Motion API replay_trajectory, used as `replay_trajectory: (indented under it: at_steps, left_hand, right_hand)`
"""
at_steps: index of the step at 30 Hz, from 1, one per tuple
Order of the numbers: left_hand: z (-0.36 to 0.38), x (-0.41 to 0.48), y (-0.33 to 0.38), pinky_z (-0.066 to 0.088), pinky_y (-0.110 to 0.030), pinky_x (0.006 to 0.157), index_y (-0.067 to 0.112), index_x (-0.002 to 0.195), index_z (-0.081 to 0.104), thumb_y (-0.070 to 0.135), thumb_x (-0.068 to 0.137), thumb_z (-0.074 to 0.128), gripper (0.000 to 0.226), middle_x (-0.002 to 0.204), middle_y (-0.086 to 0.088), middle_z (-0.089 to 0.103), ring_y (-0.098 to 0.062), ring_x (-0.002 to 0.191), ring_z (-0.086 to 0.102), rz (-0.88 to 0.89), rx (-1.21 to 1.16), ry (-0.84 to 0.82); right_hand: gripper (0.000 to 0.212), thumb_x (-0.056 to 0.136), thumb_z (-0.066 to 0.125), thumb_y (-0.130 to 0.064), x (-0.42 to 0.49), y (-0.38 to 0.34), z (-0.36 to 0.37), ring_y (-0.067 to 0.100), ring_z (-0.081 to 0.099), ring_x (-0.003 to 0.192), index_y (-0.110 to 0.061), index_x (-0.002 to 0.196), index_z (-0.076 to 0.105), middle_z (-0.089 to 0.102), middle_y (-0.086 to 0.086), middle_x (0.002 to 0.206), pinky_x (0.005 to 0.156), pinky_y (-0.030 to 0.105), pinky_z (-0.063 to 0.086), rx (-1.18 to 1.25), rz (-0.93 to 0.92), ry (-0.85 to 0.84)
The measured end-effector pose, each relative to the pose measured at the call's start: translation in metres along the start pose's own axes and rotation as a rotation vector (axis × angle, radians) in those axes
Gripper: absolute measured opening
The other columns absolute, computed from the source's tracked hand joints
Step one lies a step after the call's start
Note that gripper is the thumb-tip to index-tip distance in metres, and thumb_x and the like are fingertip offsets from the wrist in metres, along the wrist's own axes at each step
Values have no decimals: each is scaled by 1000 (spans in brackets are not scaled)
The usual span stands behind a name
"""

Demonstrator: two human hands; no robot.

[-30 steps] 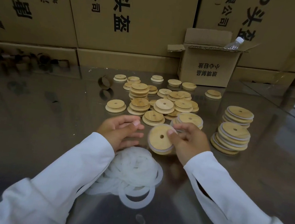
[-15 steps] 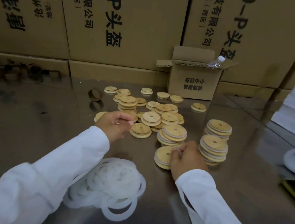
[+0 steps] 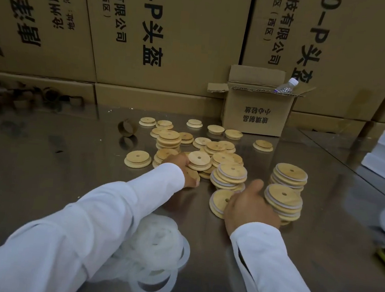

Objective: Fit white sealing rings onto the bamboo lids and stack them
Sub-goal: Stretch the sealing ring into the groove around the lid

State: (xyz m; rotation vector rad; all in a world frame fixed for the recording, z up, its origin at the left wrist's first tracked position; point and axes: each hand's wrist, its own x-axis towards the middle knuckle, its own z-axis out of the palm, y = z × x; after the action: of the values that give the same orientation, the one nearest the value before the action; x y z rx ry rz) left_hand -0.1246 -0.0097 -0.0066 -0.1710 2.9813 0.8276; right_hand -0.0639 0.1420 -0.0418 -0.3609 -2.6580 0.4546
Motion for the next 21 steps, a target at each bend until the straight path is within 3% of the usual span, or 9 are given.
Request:
replay_trajectory:
  at_steps: [4, 8, 12, 16, 19, 21]
  left_hand:
    - [1, 5, -1, 44, -30, 88, 15, 134, 39, 37, 78, 68, 67, 128, -5, 51, -26, 113, 52, 27, 152, 5]
    - [-9, -2, -8, 44, -27, 78, 19, 126, 46, 37, 75, 71, 60, 119, -3, 55, -21, 100, 54, 38, 130, 22]
    - [-24, -27, -24, 41, -26, 77, 24, 125, 47, 28, 68, 79, 65, 117, 4, 53, -16, 99, 51, 154, -134, 131]
    - [-26, -66, -40, 47, -28, 86, 28, 116, 52, 17, 61, 83, 64, 114, 9, 56, -14, 103, 55, 425, -306, 197]
    - [-20, -88, -48, 38, -9, 86, 32, 115, 52, 16, 61, 83, 65, 112, 16, 53, -5, 103, 50, 558, -210, 261]
    - [-17, -95, -50, 31, 3, 81, 36, 115, 49, 16, 61, 82, 66, 110, 20, 49, 1, 101, 45, 614, -154, 306]
  right_hand:
    - [27, 91, 40, -31, 0, 0, -3, 12, 27, 40, -18, 85, 17, 31, -4, 49, 44, 24, 22, 55, -69, 120]
    - [17, 93, 35, -32, 0, -2, -9, 20, 46, 48, -17, 99, 27, 36, -6, 51, 52, 28, 37, 124, -176, 105]
    - [14, 93, 35, -39, -18, -14, -14, 20, 52, 60, -31, 95, 24, 41, -11, 58, 57, 30, 37, 350, -387, -72]
    - [23, 89, 43, -46, -41, -38, -7, 7, 55, 68, -31, 106, 40, 57, -7, 68, 64, 29, 44, 859, -235, -293]
    - [10, 89, 53, -34, -45, -47, -6, 19, 59, 68, -36, 97, 46, 65, 10, 79, 66, 36, 48, 1053, -150, -370]
    - [16, 88, 57, -22, -46, -48, -6, 25, 58, 65, -34, 94, 48, 66, 19, 85, 69, 40, 50, 1120, -146, -413]
